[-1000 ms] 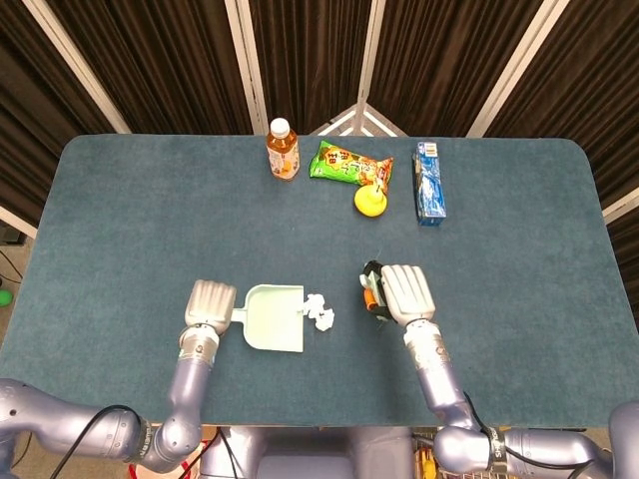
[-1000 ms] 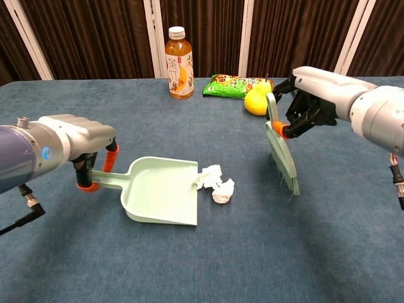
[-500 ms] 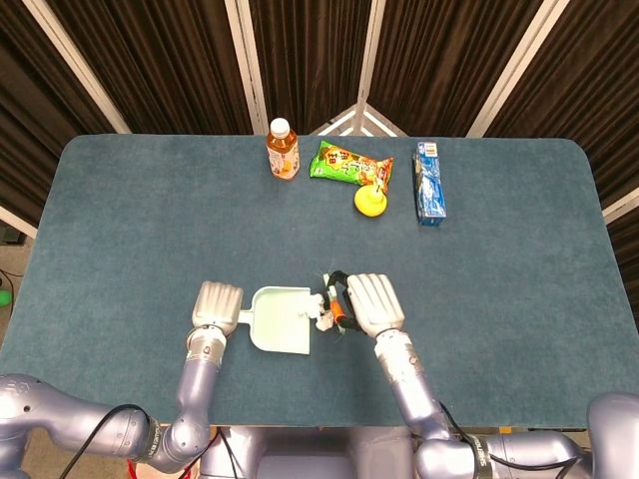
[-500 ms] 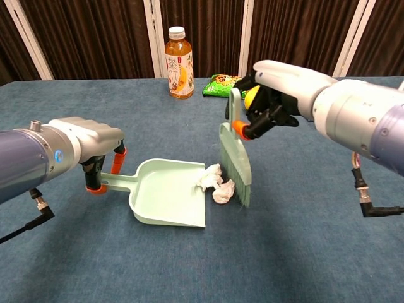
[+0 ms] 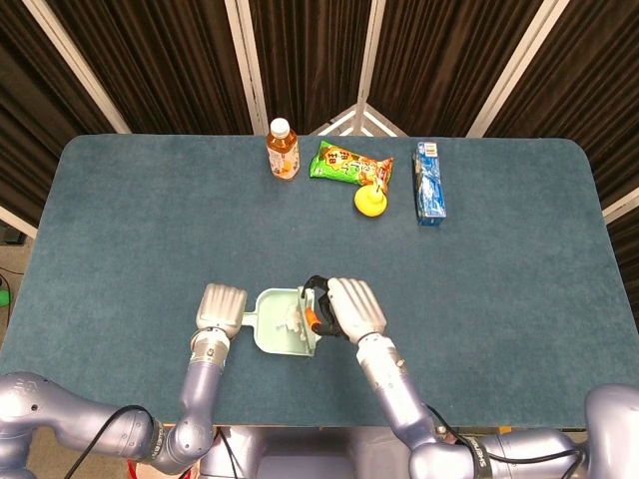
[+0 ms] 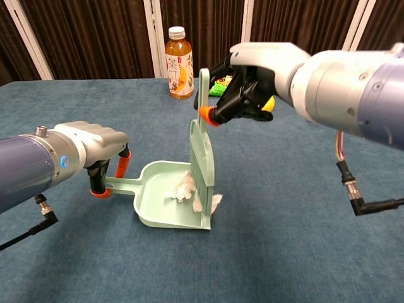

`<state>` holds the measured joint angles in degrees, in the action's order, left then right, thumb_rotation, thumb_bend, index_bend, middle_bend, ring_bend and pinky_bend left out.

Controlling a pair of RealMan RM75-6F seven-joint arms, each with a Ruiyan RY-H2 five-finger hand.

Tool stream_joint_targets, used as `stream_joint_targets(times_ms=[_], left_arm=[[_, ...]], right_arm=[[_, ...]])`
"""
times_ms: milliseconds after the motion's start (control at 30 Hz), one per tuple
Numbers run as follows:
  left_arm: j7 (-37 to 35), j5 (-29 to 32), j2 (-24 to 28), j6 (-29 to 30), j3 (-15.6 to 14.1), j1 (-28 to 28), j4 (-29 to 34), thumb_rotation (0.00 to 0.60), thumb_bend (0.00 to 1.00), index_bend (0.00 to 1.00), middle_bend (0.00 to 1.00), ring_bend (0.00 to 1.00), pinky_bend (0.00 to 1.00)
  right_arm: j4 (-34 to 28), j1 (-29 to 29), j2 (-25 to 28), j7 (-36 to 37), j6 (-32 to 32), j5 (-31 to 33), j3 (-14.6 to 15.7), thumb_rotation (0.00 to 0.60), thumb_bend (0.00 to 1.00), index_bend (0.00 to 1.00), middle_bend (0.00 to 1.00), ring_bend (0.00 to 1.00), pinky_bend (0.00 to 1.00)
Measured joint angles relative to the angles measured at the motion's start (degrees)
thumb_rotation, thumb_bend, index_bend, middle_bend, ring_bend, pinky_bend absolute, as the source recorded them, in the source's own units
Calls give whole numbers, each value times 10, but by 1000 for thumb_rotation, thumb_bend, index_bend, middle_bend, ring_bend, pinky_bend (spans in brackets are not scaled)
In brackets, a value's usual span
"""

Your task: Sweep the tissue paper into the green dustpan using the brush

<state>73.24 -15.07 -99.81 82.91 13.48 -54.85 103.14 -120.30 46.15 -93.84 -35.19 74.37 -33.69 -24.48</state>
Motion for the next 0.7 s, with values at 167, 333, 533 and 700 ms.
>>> stream_joint_targets(times_ms=[167, 333, 533, 700], left_arm=[[-2, 1, 3, 2, -1, -1, 2, 600, 580, 689, 997, 974, 983], [-6, 2, 5, 1, -3, -2, 3, 600, 580, 689, 997, 974, 983], [-10, 2, 4, 0, -6, -3, 8, 600, 580, 691, 998, 974, 983], [-11, -2, 6, 0, -13, -4, 12, 600, 580, 690, 998, 975, 983]], right_arm=[[25, 3, 11, -8, 15, -28, 6, 600, 518, 796, 877, 870, 897], [58, 0, 22, -19, 25, -41, 33, 600, 519, 796, 877, 870, 897], [67, -14, 30, -22, 27, -37, 69, 600, 519, 797, 877, 870, 897], [56, -26, 31, -20, 36, -43, 91, 600, 520, 798, 877, 870, 897]])
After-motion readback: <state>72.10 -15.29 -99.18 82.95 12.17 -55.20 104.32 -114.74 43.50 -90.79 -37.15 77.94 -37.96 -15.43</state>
